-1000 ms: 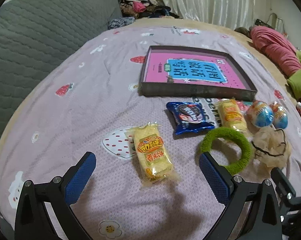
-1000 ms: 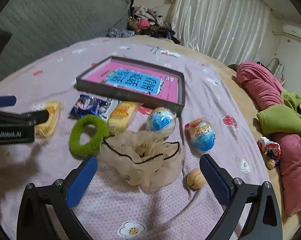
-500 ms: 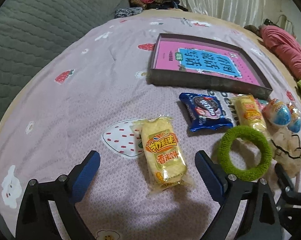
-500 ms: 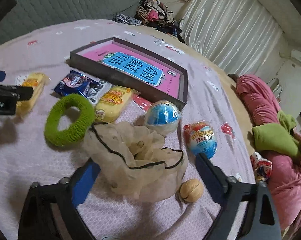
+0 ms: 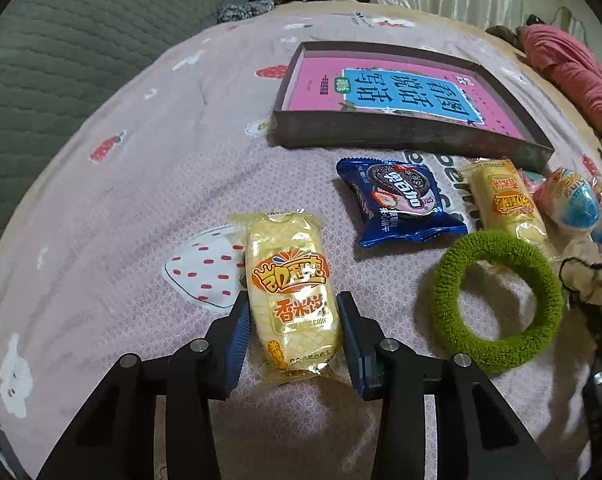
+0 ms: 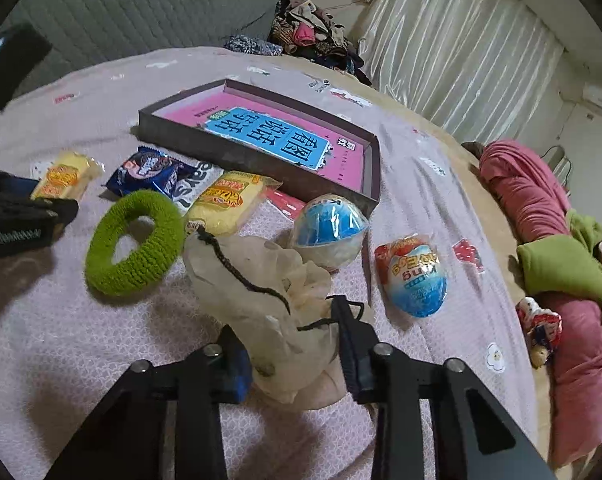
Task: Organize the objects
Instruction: 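Grasp the yellow wrapped cake with the left tool while the right tool grasps the beige mesh scrunchie, then carry the cake and scrunchie into the tray and open both tools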
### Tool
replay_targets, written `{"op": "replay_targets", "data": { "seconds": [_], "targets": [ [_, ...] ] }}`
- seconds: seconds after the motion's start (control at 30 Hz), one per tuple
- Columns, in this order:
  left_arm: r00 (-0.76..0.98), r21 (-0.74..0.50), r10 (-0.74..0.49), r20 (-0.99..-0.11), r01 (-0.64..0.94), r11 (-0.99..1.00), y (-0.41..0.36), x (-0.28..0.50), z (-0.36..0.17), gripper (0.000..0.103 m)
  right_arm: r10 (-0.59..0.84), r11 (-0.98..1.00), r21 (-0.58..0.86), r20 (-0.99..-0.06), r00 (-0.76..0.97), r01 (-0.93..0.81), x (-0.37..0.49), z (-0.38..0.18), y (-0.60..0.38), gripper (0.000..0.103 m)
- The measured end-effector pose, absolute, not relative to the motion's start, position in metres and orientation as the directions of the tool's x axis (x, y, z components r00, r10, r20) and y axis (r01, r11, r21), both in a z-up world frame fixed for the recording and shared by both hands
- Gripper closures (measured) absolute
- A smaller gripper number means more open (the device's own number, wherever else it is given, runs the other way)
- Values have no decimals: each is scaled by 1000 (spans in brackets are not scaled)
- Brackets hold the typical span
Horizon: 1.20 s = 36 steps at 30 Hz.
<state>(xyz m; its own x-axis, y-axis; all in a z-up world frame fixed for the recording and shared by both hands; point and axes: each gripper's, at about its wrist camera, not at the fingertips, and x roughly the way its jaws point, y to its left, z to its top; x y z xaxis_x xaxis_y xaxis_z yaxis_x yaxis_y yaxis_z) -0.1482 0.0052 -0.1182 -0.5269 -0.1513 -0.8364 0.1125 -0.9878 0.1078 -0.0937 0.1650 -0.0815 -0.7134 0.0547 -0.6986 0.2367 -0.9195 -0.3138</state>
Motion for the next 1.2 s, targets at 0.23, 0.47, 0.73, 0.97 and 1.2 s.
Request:
{"op": "replay_targets", "data": {
  "seconds": [0.23,0.47,0.73,0.97,1.2],
  "targets": [
    [-563,84,-145,-813,134,-987,-2,-139,-115,61,-43,-952,-185,-706,-707,242,-87,-66,179,77],
    [-603,29,-85,-793,101,-994,-9,-125,-98,62,-102,-963,-114,-691,-716,246,-75,-48,186,77],
    [-685,18,-31,-728,27,-999,-2,-108,-56,62,-164,-967,-36,-667,-727,251,-55,-25,190,77],
    [-724,47,-13,-689,-26,-999,8,-101,-28,62,-180,-972,-4,-637,-749,236,-43,-4,189,77],
    [-737,30,28,-676,-66,-997,6,-96,-11,62,-205,-972,38,-610,-765,230,-41,20,194,77]
  ]
}}
